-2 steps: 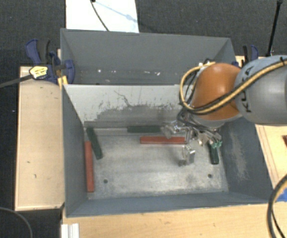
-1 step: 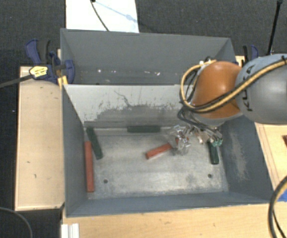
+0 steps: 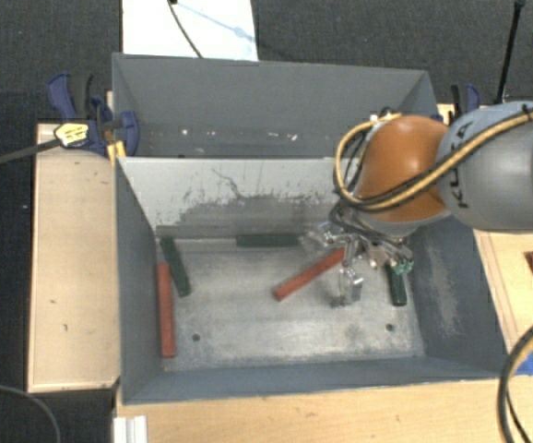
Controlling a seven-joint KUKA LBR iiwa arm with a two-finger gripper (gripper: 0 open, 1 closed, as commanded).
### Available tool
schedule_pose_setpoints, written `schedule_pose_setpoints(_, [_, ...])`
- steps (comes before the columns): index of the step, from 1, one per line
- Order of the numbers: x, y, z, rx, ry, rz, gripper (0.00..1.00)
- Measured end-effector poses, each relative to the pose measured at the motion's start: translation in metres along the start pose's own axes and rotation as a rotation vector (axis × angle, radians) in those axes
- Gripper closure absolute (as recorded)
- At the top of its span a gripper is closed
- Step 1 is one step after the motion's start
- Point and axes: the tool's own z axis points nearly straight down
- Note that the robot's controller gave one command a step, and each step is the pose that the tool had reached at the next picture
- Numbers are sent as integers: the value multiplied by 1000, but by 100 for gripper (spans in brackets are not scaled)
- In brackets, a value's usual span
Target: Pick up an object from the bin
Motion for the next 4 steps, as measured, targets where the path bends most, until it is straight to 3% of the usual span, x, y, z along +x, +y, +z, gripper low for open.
schedule_pose_setpoints(1, [0, 0, 0, 0, 0, 0, 100])
schedule_pose_setpoints(2, [12, -6, -105, 3, -7, 99, 100])
schedule_pose_setpoints(3, [5, -6, -171, 4, -7, 101, 100])
schedule_pose_setpoints(4, [61, 5, -83, -3, 8, -184, 100])
